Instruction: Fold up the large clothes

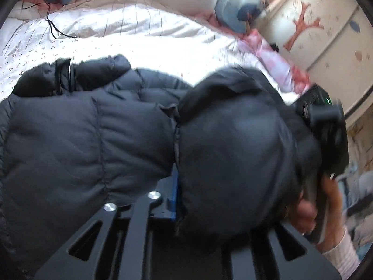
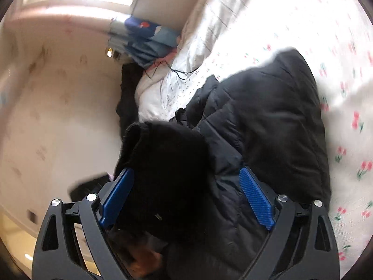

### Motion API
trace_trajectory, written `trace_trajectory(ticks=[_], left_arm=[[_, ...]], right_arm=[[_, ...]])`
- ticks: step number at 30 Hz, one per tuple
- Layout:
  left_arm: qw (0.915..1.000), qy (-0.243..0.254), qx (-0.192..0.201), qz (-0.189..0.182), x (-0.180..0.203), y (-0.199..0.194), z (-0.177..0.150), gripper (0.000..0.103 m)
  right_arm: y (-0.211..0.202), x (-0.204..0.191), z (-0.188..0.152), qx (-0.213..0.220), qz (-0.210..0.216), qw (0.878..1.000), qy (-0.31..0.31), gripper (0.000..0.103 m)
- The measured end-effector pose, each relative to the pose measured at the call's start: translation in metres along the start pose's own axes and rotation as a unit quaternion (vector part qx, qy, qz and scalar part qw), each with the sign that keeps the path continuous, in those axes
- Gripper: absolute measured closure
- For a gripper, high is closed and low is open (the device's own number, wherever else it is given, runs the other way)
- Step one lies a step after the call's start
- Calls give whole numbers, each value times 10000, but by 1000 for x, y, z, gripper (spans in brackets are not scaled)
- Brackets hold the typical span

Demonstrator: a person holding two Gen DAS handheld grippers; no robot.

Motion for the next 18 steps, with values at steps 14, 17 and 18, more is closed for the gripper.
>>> trace_trajectory(ticks=[14, 17, 18], left_arm=[[9928, 427, 298, 1079, -26, -93, -13, 36], [9899, 212, 557, 1285, -60, -132, -34, 30], [9892, 90, 577, 1342, -76, -143, -41, 30]], right_arm=[[12, -33, -1, -567, -526, 9950, -634, 79], [4, -64, 6, -377, -840, 9880, -1240, 95], [-5, -79, 12, -235, -905, 9851, -1443, 95]])
Point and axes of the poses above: each gripper's, at about its wrist camera, not at the fingertips, and y roughly the way its jaws point, x to its right, z to its top, the point moved 10 cm from there along y, roughly the way its jaws point, and after that the axes turned 14 degrees about -x, right-handed, at the moved point
